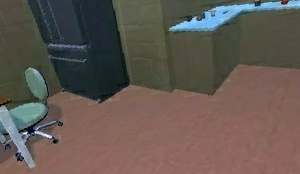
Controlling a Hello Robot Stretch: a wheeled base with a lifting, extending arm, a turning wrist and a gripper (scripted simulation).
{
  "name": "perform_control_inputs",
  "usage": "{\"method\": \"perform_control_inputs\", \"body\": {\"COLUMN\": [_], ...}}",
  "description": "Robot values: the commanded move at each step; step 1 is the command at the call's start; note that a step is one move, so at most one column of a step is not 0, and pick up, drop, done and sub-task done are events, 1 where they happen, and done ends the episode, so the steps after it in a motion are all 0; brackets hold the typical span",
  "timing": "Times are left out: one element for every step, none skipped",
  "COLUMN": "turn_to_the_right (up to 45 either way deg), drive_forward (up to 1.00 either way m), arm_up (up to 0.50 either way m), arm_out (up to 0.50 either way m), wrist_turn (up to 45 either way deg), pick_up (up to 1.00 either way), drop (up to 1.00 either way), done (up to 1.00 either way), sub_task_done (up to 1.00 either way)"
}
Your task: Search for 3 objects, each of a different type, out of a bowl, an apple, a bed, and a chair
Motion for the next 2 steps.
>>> {"method": "perform_control_inputs", "body": {"turn_to_the_right": [0.0, -45.0], "drive_forward": [0.50, 0.00], "arm_up": [0.00, 0.00], "arm_out": [0.00, 0.00], "wrist_turn": [0.0, 0.0], "pick_up": [0.00, 0.00], "drop": [0.00, 0.00], "done": [0.00, 0.00], "sub_task_done": [0.00, 0.00]}}
